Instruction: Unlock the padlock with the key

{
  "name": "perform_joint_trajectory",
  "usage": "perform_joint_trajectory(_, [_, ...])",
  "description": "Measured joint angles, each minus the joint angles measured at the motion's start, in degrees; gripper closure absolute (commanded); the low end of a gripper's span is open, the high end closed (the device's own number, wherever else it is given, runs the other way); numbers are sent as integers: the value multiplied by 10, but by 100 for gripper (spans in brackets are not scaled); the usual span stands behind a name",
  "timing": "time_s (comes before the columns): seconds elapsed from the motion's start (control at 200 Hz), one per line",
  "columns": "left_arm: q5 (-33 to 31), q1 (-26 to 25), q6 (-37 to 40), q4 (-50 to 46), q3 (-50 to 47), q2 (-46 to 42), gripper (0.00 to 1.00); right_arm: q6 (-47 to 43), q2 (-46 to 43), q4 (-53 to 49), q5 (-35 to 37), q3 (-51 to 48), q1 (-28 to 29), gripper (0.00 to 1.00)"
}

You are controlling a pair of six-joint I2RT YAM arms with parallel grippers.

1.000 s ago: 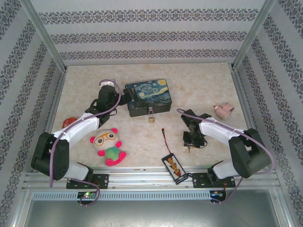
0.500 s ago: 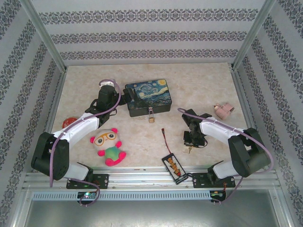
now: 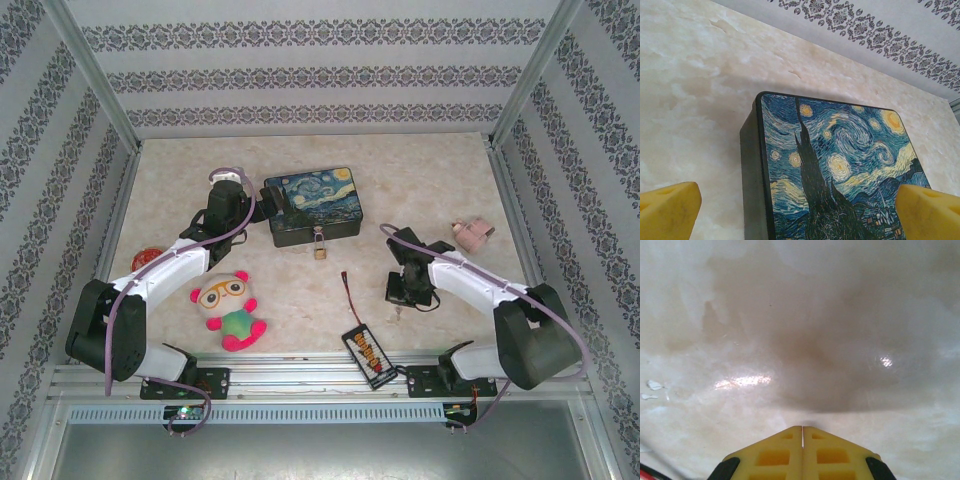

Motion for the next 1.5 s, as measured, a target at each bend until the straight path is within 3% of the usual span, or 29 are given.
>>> perform_joint_trajectory(0.425, [1,0,28,37,-39,-50,0,2,-84,9,-17,77,-4,100])
perform_joint_trajectory(0.755, [98,-6,68,147,-72,-53,3,2,-93,24,-48,183,-4,100])
perform_joint_trajectory(1.094, [164,-125,195,298,-102,-18,12,13,-93,45,-71,250,-4,100])
perform_joint_trajectory(1.224, [180,-172,255,323,-97,18,21,22,-93,66,-85,263,-4,100])
perform_joint_trajectory(1.344, [191,-206,298,339,-78,62,24,35,-93,92,-101,266,-7,100])
perform_joint_trajectory(1.499, [202,-229,328,371,-55,107,32,57,-93,123,-120,266,-7,100])
